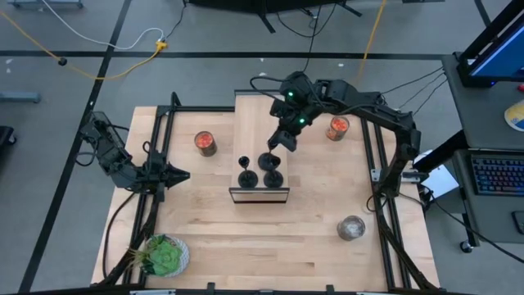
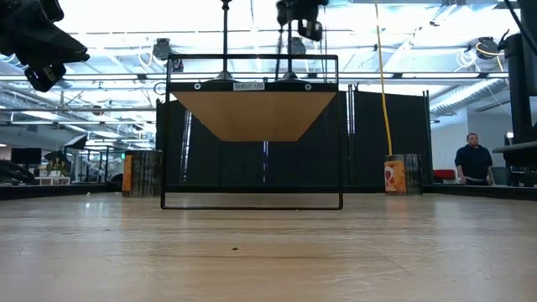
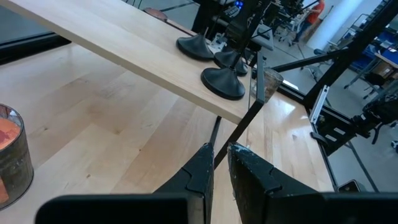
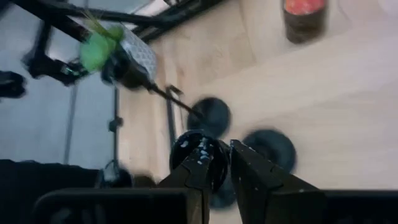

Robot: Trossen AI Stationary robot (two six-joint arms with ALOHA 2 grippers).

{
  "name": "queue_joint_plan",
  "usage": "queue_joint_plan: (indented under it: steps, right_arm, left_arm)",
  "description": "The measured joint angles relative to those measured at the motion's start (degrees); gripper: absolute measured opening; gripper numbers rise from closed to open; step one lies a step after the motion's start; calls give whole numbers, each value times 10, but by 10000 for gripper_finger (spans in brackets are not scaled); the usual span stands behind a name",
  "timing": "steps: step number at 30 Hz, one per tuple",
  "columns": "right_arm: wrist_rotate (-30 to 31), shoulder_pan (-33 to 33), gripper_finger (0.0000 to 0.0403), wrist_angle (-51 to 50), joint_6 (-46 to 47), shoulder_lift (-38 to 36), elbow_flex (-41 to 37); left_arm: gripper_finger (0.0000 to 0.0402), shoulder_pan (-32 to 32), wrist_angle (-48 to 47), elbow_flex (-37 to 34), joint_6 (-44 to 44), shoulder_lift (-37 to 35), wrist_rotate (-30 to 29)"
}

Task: Pick & Place candle stick holders
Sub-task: Put the black candle holder on the shelf

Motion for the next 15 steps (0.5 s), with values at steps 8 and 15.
queue_joint_plan:
  steps: [8, 15]
  right_arm:
    - [1, 0, 35, 14, -3, 0, 0]
    - [0, 0, 5, 30, -17, 0, -1]
  left_arm:
    - [53, 0, 0, 0, 0, 0, 0]
    - [53, 0, 0, 0, 0, 0, 0]
